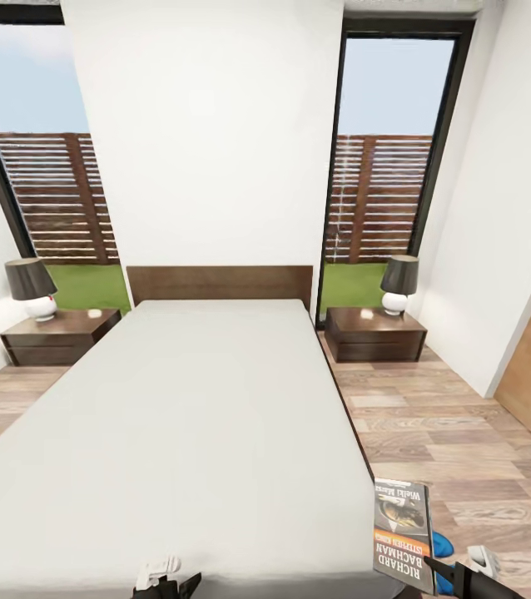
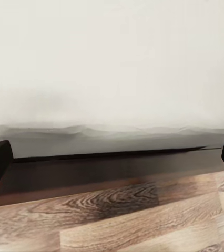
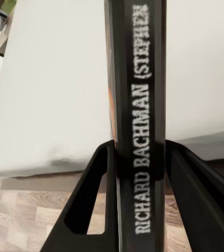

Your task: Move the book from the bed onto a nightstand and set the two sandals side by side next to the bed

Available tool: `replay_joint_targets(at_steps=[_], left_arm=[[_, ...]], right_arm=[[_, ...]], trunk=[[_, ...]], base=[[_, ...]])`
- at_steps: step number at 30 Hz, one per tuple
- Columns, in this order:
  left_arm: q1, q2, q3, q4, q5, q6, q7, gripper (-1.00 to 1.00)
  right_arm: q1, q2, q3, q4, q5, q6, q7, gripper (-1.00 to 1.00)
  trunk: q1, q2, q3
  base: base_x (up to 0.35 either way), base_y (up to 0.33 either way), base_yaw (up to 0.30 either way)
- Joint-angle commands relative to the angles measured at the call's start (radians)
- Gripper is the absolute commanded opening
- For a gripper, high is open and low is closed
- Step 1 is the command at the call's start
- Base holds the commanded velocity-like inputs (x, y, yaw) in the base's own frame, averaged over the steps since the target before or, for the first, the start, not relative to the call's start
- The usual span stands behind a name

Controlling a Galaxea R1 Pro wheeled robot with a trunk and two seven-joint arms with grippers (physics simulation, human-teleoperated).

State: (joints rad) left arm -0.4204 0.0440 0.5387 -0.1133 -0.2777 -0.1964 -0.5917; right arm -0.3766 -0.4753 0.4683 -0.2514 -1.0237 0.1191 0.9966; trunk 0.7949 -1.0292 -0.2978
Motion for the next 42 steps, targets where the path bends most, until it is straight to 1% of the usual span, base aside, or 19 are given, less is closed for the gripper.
replay_joint_targets(at_steps=[1, 16, 42], left_arm=[[-0.001, 0.0, 0.007, 0.001, -0.011, -0.006, -0.002, 1.0], [-0.001, 0.0, 0.007, 0.001, -0.011, -0.006, -0.002, 1.0], [-0.001, -0.001, 0.007, 0.001, -0.011, -0.006, -0.002, 1.0]], right_arm=[[-0.001, 0.0, 0.004, 0.0, -0.012, 0.012, 0.005, -1.0], [-0.001, -0.001, 0.004, -0.002, -0.012, 0.013, 0.006, -1.0], [-0.001, 0.0, 0.004, -0.002, -0.012, 0.013, 0.005, -1.0]], trunk=[[0.0, -0.001, -0.001], [0.0, -0.001, 0.001], [0.0, -0.001, 0.001]], base=[[0.0, 0.0, 0.0], [0.0, 0.0, 0.016], [0.0, 0.0, 0.281]])
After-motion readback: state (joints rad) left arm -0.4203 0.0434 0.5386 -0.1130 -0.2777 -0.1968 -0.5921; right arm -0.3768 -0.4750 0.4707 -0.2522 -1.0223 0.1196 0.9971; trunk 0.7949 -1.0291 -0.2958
